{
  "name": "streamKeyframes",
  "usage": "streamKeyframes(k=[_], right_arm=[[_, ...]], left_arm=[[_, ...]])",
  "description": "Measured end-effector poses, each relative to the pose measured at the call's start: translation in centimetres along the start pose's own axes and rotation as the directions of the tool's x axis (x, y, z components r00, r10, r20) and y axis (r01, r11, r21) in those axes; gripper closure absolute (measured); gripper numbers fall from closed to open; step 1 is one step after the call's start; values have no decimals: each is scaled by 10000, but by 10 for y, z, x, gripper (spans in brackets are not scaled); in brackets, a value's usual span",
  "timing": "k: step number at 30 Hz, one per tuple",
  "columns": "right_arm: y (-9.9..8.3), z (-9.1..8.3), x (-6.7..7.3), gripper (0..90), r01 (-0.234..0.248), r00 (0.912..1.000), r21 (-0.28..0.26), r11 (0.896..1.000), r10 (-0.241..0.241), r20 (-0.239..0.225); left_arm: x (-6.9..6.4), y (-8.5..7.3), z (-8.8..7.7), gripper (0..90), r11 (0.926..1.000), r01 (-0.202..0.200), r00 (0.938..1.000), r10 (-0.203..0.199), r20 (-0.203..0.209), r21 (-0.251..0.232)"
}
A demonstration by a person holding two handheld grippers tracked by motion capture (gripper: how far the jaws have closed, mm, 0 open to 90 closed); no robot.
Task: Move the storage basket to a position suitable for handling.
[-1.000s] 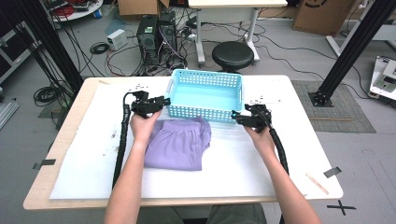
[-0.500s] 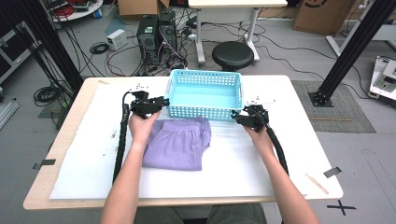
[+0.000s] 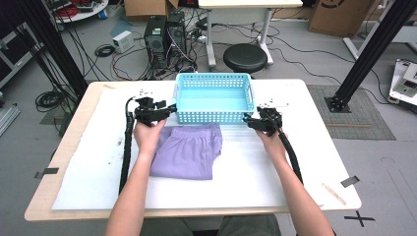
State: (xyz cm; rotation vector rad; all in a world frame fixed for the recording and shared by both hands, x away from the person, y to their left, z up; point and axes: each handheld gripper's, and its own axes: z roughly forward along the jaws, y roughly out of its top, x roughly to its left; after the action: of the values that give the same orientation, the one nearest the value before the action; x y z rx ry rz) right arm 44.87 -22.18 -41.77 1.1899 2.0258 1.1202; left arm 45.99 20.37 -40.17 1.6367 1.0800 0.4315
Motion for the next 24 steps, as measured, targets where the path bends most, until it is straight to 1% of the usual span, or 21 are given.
streamKeyframes(k=[1,3,4,5,6,8,10,12,13,15,16,19,20,21,22,24], right_arm=[[1,-4,0,343,-65,10000,-78,9999,64,-27],[1,-12,3,318,-145,9998,-266,9995,142,-109],[1,-16,5,317,-87,9998,-395,9992,79,-206],[0,-21,9,313,-7,9993,-559,9984,-14,-363],[0,-23,12,307,43,9990,-576,9983,-69,-451],[-1,-28,21,297,234,9977,-515,9984,-266,-628],[-5,-34,32,296,374,9956,-730,9966,-435,-830],[-9,-39,43,290,531,9931,-699,9961,-600,-1012],[-11,-41,49,286,554,9917,-580,9968,-617,-1124],[-15,-46,59,282,536,9897,-610,9967,-611,-1292],[-18,-49,64,275,476,9874,-623,9969,-564,-1478],[-24,-54,77,267,319,9827,-511,9982,-406,-1808],[-27,-56,82,260,234,9798,-417,9989,-312,-1974],[-29,-57,87,251,189,9781,-327,9993,-253,-2066],[-32,-57,94,244,124,9752,-132,9998,-150,-2207],[-39,-57,105,223,175,9733,7,9998,-169,-2289]], left_arm=[[0,-1,-5,398,9999,-65,10000,64,-68,-134],[0,-1,-16,364,9997,-197,9997,196,-116,-112],[-1,-3,-24,356,9991,-362,9992,359,-149,-213],[-3,-5,-28,356,9987,-432,9989,427,-194,-275],[-4,-7,-35,356,9979,-587,9980,580,-244,-287],[-6,-14,-50,356,9966,-778,9965,769,-331,-274],[-8,-20,-60,356,9957,-889,9956,880,-332,-251],[-12,-28,-74,353,9939,-1101,9934,1097,-333,-87],[-13,-31,-77,349,9936,-1130,9931,1129,-318,-18],[-17,-42,-89,348,9936,-1109,9935,1114,-221,202],[-19,-48,-94,347,9936,-1094,9937,1100,-221,274],[-24,-64,-106,347,9946,-933,9955,939,-124,452],[-25,-69,-110,347,9949,-871,9961,876,-76,514],[-27,-75,-114,347,9959,-706,9975,709,-31,572],[-27,-78,-116,347,9958,-662,9978,663,-5,626],[-30,-85,-122,347,9947,-556,9984,562,-55,862]])
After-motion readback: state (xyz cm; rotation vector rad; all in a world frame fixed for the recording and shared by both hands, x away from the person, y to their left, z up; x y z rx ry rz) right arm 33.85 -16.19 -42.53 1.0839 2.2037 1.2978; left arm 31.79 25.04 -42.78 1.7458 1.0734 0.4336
